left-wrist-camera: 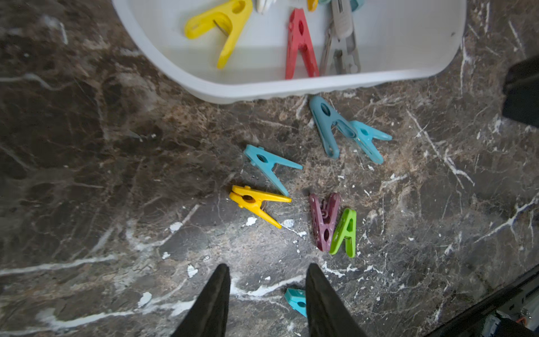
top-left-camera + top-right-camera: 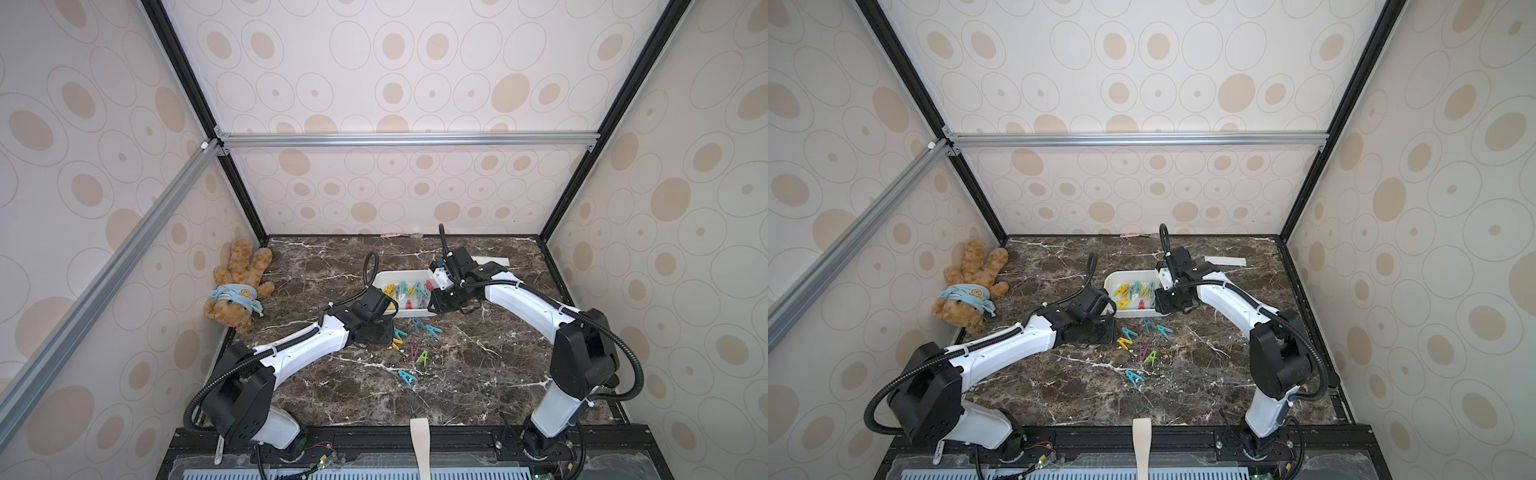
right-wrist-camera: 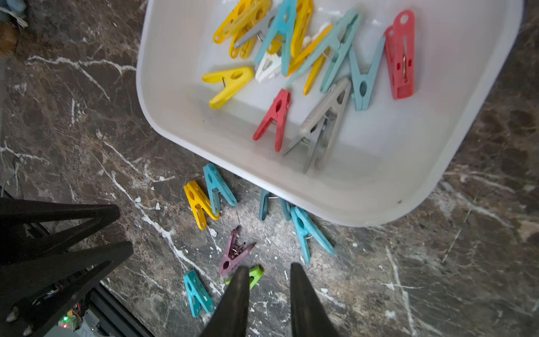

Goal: Put the clothespins into the storage box
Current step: Pick up the clothespin from the center of the board.

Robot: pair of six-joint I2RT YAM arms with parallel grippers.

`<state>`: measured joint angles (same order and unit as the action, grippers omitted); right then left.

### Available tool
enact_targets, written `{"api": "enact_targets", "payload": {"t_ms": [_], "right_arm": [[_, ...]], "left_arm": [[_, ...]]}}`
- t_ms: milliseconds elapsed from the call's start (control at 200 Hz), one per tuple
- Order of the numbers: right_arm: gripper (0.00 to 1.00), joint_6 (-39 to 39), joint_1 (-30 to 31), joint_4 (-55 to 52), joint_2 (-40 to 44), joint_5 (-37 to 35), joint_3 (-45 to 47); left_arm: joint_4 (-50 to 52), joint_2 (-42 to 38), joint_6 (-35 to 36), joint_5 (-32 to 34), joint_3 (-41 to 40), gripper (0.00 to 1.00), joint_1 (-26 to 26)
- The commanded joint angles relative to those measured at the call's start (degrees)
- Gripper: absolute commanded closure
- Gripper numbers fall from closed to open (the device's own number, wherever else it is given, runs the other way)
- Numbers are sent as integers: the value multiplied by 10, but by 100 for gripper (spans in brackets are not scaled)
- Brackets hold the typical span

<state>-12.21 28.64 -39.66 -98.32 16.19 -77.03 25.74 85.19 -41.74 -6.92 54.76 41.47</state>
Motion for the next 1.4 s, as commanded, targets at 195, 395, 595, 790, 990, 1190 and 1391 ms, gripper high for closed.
{"api": "enact_targets", "payload": {"t_ms": [195, 395, 595, 790, 990, 1190, 1391], "right_arm": [[73, -20, 3, 66, 38, 5, 45], [73, -7, 3, 71, 29, 14, 41], [73, 8, 3, 71, 21, 20, 41], [73, 17, 1, 72, 21, 19, 46], [73, 19, -1, 78, 21, 21, 53], [73, 18, -2, 79, 21, 23, 54], [73, 17, -2, 73, 24, 25, 52]], "left_arm": [[-4, 77, -61, 29, 31, 59, 43], [-3, 106, -80, 52, 42, 61, 46], [-2, 135, -84, 62, 64, 61, 46], [7, 155, -89, 77, 72, 63, 46], [11, 163, -90, 81, 69, 66, 47], [10, 170, -88, 86, 63, 68, 47], [15, 174, -79, 93, 55, 75, 47]]}}
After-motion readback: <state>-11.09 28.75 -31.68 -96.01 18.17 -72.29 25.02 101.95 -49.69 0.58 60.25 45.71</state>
